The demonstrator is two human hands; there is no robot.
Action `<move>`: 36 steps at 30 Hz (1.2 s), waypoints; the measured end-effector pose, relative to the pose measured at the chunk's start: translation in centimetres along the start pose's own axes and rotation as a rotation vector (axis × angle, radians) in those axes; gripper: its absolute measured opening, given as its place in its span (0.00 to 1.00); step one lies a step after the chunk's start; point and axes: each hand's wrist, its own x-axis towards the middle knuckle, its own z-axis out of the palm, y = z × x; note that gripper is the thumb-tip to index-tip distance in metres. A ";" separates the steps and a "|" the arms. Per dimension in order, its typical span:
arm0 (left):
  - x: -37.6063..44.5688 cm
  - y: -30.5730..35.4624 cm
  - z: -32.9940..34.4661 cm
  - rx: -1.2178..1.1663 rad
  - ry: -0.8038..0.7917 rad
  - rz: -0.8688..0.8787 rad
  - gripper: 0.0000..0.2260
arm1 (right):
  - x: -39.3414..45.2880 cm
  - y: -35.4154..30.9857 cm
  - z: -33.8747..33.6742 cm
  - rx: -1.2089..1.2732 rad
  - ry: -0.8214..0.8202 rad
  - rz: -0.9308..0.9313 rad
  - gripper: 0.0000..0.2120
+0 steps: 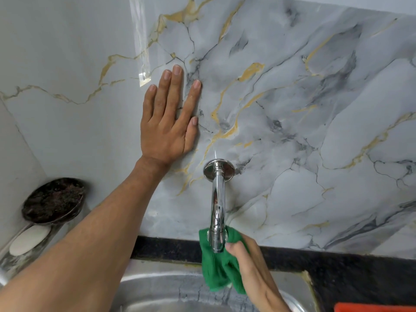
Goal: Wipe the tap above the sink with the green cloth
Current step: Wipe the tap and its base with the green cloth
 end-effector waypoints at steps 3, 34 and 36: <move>0.0 0.0 0.0 0.011 -0.003 0.002 0.28 | -1.9 0.4 0.5 0.104 0.358 0.018 0.10; -4.0 11.3 -23.7 -0.768 -0.767 -0.846 0.27 | -17.0 5.1 -7.1 0.984 -0.057 0.415 0.22; -7.0 16.9 -30.1 -0.978 -1.012 -1.136 0.31 | -20.4 6.1 -10.7 1.038 -0.087 0.425 0.27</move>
